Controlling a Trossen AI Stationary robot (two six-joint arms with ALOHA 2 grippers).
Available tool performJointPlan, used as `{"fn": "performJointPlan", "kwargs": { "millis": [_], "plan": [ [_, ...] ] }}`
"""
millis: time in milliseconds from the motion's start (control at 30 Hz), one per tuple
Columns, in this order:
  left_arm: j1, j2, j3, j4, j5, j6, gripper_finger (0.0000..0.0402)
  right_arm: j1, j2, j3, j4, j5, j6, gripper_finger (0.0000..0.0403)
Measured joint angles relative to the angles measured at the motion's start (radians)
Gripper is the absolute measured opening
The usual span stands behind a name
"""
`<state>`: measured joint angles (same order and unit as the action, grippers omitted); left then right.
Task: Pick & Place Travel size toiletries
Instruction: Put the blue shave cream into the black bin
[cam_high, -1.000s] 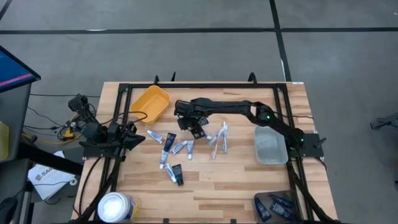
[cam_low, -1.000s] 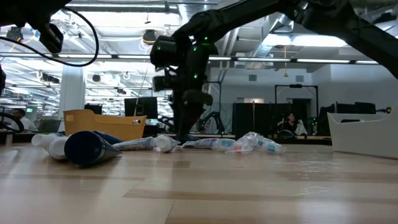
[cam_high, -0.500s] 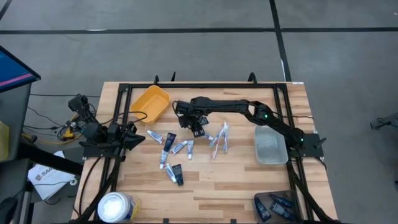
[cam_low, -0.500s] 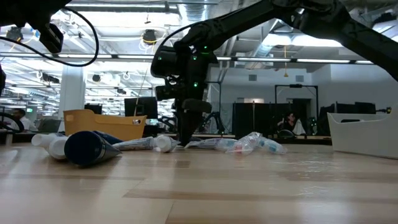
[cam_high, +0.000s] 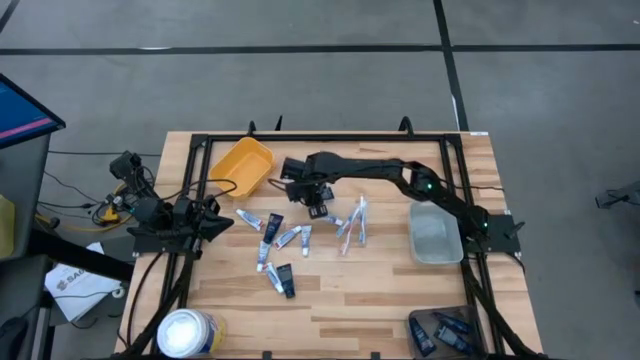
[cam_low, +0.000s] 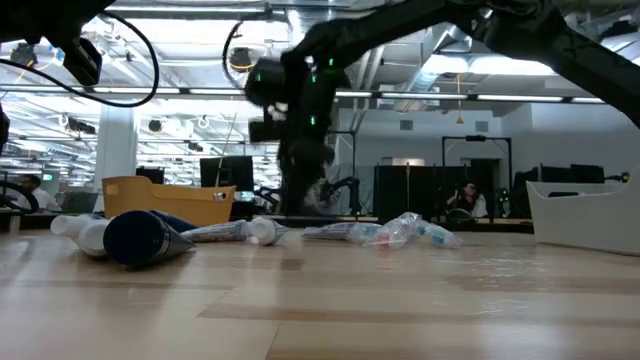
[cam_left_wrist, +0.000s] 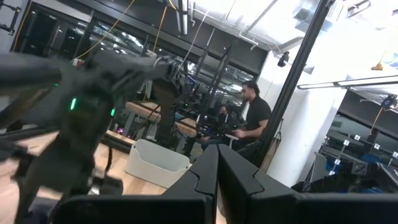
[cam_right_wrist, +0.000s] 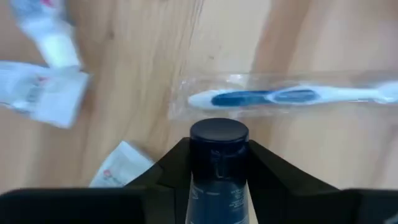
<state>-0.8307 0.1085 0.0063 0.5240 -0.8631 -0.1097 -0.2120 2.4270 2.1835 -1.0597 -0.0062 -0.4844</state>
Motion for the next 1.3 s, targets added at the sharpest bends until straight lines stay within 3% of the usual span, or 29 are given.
{"fn": "performJointPlan", "kwargs": {
  "millis": [233, 433, 567, 733, 1067, 1300],
  "plan": [
    [0.0, 0.007, 0.0, -0.003, 0.001, 0.0, 0.0002, -0.022, -0.153, 0.047, -0.068, -0.02, 0.082, 0.0118],
    [0.0, 0.016, 0.0, 0.005, 0.013, 0.0, 0.0002, -0.046, -0.319, 0.047, -0.225, -0.021, 0.207, 0.0118],
    [0.0, 0.018, 0.0, 0.003, 0.026, 0.0, 0.0002, -0.055, -0.428, -0.014, -0.284, -0.02, 0.304, 0.0121],
    [0.0, 0.018, 0.0, 0.0, 0.026, 0.0, 0.0002, -0.041, -0.61, -0.238, -0.29, -0.02, 0.392, 0.0119],
    [0.0, 0.018, 0.0, 0.001, 0.026, 0.0, 0.0002, 0.065, -1.085, -0.902, -0.152, -0.008, 0.749, 0.0122],
    [0.0, 0.018, 0.0, 0.001, 0.027, 0.0, 0.0002, 0.183, -1.334, -1.153, -0.163, 0.009, 1.063, 0.0123]
  ]
}}
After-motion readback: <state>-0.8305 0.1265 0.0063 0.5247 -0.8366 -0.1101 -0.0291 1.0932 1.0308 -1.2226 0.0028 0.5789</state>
